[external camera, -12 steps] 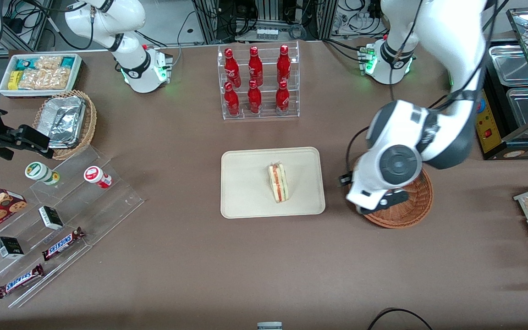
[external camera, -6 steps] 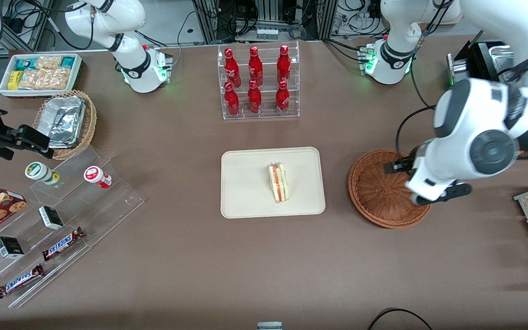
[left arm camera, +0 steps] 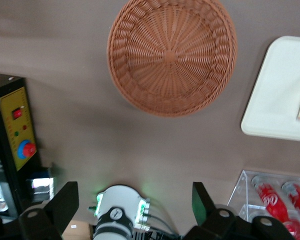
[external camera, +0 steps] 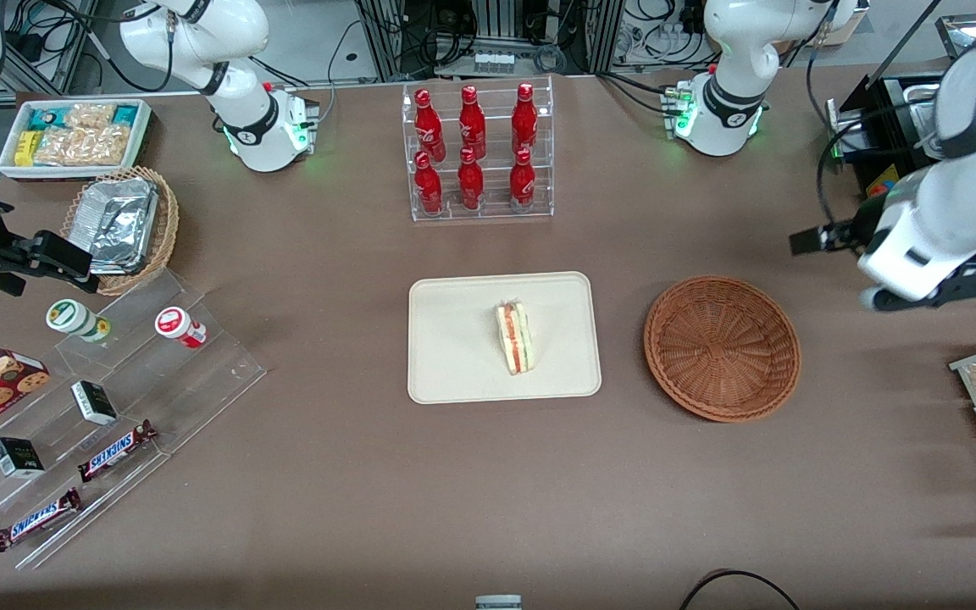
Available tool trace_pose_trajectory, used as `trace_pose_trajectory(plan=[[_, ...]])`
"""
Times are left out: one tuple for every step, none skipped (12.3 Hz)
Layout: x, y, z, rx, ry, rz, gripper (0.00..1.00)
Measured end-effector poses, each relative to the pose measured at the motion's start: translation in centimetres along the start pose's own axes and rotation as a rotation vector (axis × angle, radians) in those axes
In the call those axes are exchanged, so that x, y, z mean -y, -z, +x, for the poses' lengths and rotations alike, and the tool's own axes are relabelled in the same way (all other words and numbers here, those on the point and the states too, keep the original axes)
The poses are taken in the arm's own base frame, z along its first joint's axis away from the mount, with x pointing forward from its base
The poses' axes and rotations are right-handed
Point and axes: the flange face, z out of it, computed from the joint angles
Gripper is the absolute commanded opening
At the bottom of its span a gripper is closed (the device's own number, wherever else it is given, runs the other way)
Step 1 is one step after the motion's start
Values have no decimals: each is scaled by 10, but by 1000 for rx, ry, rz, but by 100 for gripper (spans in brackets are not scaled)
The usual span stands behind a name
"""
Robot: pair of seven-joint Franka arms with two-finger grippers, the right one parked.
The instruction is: Place sandwich from basket to tray
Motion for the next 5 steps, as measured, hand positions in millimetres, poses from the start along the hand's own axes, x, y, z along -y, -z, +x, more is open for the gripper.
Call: trace_pose_trajectory(plan=[[5, 9, -11, -11, 4, 1, 100], [11, 18, -19, -25, 12, 5, 100], [17, 23, -25, -40, 14, 25, 100], [23, 27, -28, -54, 14, 51, 100], [25, 28, -29, -60, 15, 64, 100]])
